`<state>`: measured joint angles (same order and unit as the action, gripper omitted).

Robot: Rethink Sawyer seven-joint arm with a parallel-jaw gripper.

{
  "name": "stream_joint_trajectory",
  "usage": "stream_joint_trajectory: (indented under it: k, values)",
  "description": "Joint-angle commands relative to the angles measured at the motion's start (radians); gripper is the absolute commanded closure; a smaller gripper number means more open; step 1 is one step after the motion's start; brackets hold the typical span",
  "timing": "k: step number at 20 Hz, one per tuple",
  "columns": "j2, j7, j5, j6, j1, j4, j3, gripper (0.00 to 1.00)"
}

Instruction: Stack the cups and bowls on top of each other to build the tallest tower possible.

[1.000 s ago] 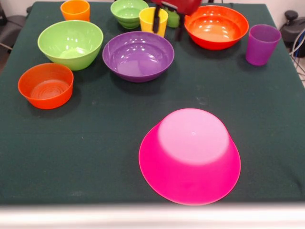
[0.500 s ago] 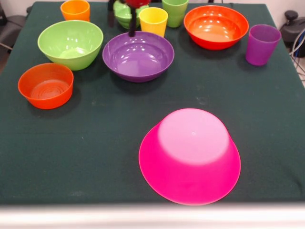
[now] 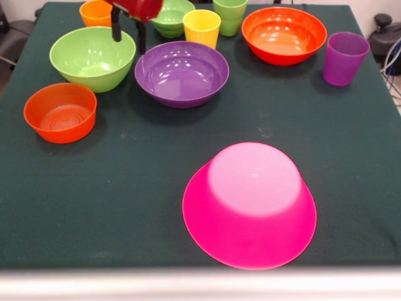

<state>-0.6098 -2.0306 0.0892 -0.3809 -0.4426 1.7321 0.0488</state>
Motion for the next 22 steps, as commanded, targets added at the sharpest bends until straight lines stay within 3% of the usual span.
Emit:
stream_joint_trajectory:
  k: [1,7,15,22]
  values:
    - [0.119,0.102,0.118,0.059,-0.020,-0.028,-0.167,0.00]
    - [0.148,0.046,0.143,0.088,-0.012,-0.026,-0.168,0.00]
    - [0.175,0.047,0.177,0.090,-0.022,-0.071,-0.166,0.00]
    - [0.149,0.067,0.191,0.040,-0.041,-0.087,-0.174,0.00]
